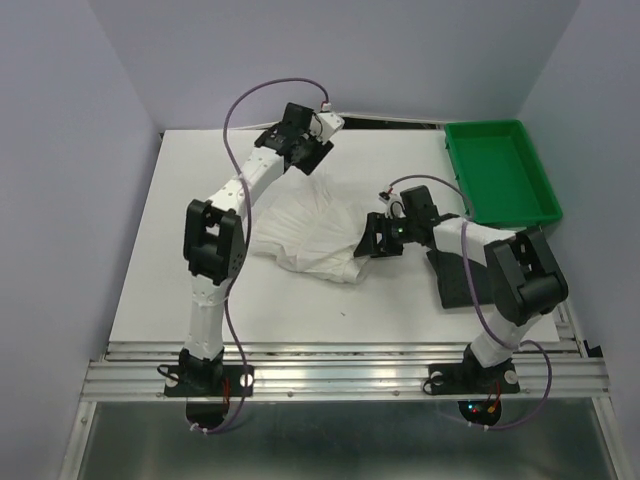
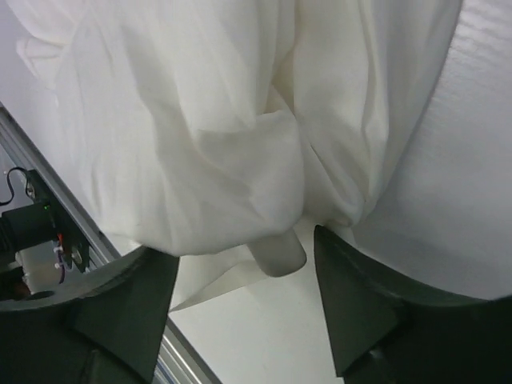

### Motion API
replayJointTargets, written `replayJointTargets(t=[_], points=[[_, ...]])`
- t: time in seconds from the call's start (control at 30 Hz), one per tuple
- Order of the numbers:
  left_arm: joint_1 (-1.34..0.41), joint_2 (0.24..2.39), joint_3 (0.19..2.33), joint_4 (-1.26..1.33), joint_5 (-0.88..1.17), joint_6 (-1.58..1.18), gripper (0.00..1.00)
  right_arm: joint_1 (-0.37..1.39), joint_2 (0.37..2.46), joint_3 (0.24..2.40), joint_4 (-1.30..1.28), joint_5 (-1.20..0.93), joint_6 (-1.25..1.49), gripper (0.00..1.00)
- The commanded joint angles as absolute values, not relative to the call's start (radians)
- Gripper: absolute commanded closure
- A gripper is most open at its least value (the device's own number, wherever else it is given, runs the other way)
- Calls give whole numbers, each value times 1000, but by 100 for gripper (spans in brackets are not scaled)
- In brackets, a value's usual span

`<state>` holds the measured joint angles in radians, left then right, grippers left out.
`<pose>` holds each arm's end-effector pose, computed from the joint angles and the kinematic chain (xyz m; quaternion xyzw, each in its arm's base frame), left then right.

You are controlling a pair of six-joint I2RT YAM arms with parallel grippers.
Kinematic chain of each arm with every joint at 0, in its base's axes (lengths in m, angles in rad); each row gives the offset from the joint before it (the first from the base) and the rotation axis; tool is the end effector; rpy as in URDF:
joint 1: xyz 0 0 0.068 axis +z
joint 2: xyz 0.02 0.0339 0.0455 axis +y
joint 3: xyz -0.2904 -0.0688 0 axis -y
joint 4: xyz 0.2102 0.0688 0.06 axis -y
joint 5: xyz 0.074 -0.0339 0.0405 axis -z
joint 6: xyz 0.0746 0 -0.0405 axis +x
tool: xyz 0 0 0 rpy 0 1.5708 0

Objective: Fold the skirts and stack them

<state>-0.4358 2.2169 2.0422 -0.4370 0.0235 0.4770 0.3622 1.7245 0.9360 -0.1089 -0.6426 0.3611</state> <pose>0.4833 -0.2270 0.2826 0.3958 0.7940 -0.0009 0.4615 0.3008 0.1618 0.1891 -0.1048 0.8955 0.3897 0.1877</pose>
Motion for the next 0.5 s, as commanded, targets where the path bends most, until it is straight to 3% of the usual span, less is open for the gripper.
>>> replayJointTargets(t=[0.0,0.1,0.3,0.4,0.47], points=[[-416,1842,1888,-514,219,500,38,364,1597,1031,-212,-537,339,22],[-410,1674,1719,-551,349,549,38,364,1543,1049,-242,-506,302,17],[-420,1539,1343,-594,544,471,38,364,1558,1083,-264,-465,207,16],[-445,1487,1232,-523,548,419,37,364,1614,1115,-258,-514,199,19],[-478,1483,1163,-473,520,379,36,364,1670,1130,-253,-540,189,30]])
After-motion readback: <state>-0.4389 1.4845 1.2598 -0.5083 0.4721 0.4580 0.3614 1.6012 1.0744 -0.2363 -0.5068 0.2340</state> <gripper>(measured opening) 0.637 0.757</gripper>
